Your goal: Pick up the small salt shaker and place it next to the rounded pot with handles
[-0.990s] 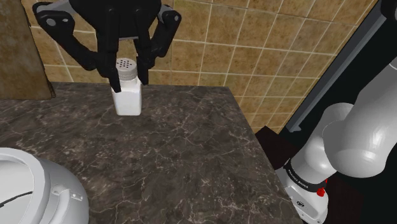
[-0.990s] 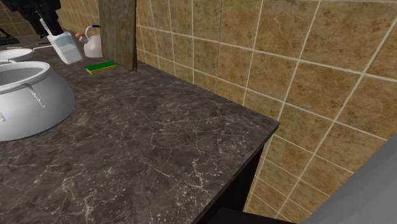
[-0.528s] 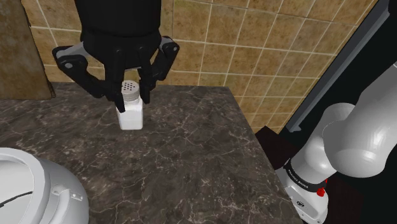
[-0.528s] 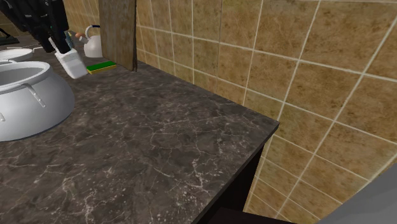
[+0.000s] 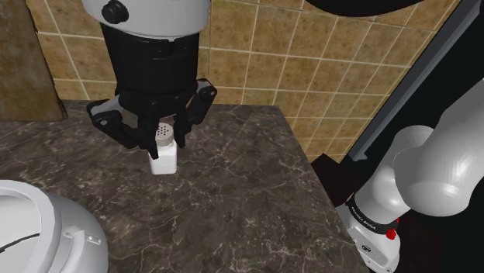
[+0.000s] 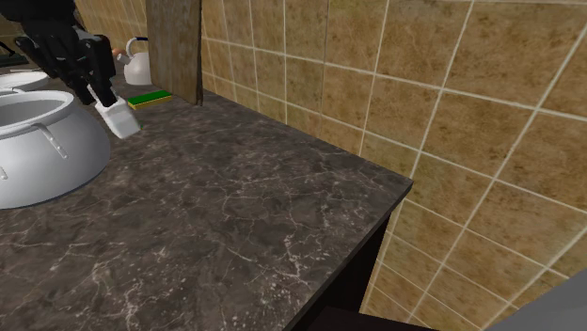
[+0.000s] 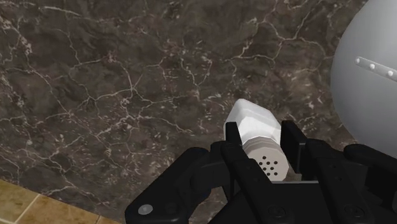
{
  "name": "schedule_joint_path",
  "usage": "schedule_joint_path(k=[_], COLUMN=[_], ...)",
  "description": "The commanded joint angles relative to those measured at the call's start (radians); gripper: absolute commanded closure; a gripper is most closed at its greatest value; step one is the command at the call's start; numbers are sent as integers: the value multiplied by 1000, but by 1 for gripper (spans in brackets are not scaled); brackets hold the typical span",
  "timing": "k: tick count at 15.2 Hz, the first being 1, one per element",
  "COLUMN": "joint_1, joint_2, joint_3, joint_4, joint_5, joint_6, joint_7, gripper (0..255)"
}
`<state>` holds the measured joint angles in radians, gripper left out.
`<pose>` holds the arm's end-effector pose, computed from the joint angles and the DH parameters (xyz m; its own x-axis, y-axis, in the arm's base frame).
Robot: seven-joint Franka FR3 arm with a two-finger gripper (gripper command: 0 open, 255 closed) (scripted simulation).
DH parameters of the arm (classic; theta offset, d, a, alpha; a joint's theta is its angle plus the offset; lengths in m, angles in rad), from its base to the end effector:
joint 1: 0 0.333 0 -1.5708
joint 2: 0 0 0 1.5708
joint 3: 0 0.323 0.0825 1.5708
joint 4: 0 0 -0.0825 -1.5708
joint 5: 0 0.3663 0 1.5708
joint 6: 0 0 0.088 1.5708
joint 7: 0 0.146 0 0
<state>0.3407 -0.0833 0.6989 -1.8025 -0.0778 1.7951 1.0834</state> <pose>0.2693 0.4597 0.5405 0.9897 -0.0276 0.1404 -0.0297 -0.9995 0.0125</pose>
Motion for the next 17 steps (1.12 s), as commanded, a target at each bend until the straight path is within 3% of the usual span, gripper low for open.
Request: schedule_joint_path(k=[1, 17], joint_1=[1, 4], joint_2=[5, 35], joint_3=[2, 11], joint_4=[-21, -210], joint_5=[-4, -32], joint_6=[25, 234], joint_7=[6, 46], gripper=[255, 255])
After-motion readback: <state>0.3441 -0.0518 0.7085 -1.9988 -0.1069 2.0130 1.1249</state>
